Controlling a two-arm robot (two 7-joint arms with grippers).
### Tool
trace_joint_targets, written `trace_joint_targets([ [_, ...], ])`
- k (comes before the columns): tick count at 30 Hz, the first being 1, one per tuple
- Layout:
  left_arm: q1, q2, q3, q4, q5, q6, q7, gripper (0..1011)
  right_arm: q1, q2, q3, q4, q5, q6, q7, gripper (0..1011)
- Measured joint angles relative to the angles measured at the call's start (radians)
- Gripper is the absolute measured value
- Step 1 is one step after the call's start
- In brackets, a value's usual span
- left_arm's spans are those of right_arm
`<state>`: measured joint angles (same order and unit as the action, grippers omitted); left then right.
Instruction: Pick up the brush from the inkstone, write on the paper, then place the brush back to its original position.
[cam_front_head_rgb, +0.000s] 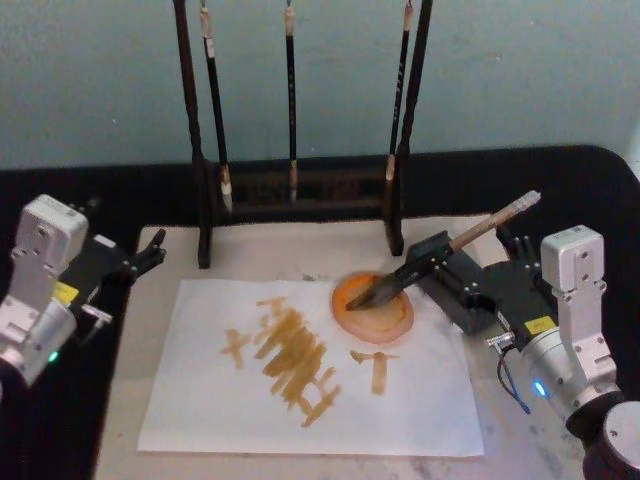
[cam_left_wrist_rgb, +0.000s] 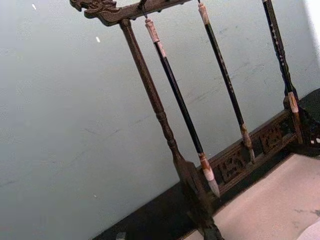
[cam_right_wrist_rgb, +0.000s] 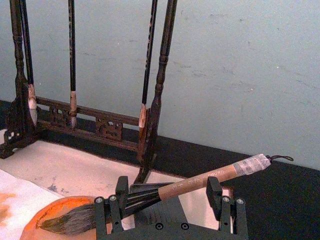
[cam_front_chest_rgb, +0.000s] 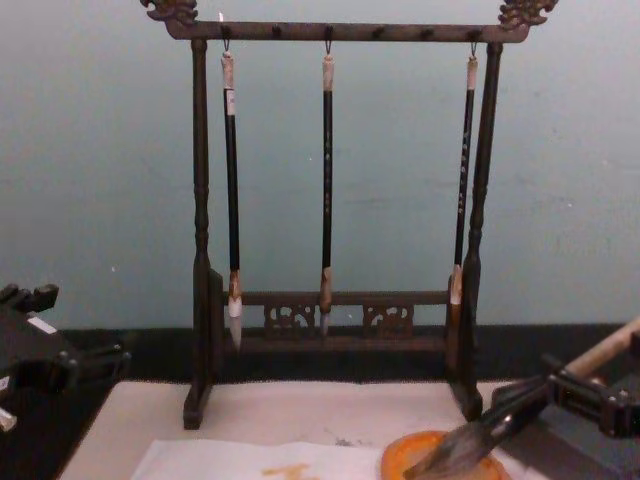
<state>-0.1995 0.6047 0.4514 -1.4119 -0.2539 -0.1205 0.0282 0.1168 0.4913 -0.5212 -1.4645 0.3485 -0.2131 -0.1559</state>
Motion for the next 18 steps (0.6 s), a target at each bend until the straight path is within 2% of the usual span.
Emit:
trace_joint_targets([
  [18, 0.0, 0.0, 0.0, 0.0, 0.0, 0.0, 0.0, 1010, 0.0, 0.0, 0.0, 0.0, 0.0, 0.0, 0.0, 1000],
])
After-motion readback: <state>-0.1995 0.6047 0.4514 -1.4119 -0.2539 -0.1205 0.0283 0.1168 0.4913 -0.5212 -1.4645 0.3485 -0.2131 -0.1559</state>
